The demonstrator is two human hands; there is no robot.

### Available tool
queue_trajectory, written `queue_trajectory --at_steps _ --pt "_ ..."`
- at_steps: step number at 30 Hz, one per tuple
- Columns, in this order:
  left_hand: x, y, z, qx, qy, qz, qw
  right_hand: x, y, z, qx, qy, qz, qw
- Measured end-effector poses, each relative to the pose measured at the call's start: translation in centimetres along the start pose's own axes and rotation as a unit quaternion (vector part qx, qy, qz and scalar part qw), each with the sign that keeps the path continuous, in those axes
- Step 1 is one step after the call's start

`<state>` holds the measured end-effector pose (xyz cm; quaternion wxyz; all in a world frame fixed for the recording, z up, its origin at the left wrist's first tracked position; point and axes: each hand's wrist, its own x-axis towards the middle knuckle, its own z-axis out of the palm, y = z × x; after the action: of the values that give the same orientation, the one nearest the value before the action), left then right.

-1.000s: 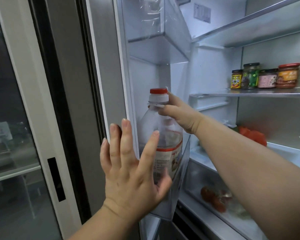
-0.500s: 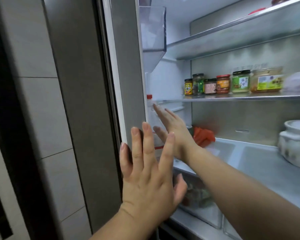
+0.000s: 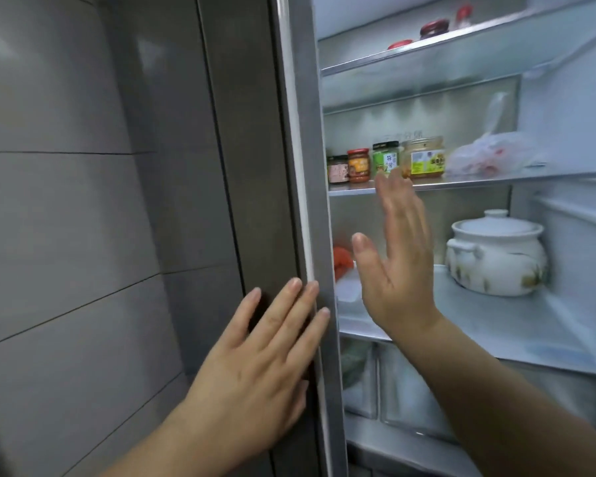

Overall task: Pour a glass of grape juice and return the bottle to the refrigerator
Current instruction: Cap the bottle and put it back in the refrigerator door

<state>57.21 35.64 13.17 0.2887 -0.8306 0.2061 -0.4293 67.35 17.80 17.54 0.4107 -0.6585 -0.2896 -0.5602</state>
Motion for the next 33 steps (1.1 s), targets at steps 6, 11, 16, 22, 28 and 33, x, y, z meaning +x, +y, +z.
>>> queue_trajectory --at_steps 6,11,16,22,28,33 --pt "2.0 0.7 3.1 -0.011 0.019 0.040 0.999 -0.8 -3.3 -0.3 -0.062 -0.123 -0.039 0.990" --pt "3.8 1.8 4.5 -0.031 0.033 0.031 0.998 -1.3 -3.7 0.4 -0.159 -0.249 0.021 0.955" --pt "5.9 2.8 6.0 -0.074 0.045 0.049 0.995 -1.0 -4.2 0.6 -0.174 -0.275 0.106 0.940" --pt "9.4 4.0 7.8 -0.145 0.066 0.053 0.986 -1.6 -2.9 0.7 -0.216 -0.265 0.170 0.924" --pt "11.0 4.7 10.1 -0.187 0.047 0.023 0.981 -5.7 0.2 -1.8 -0.272 -0.244 0.212 0.906" --pt "12.2 4.9 11.5 -0.163 0.031 0.015 0.986 -8.7 2.4 -6.4 -0.374 -0.233 0.229 0.868"
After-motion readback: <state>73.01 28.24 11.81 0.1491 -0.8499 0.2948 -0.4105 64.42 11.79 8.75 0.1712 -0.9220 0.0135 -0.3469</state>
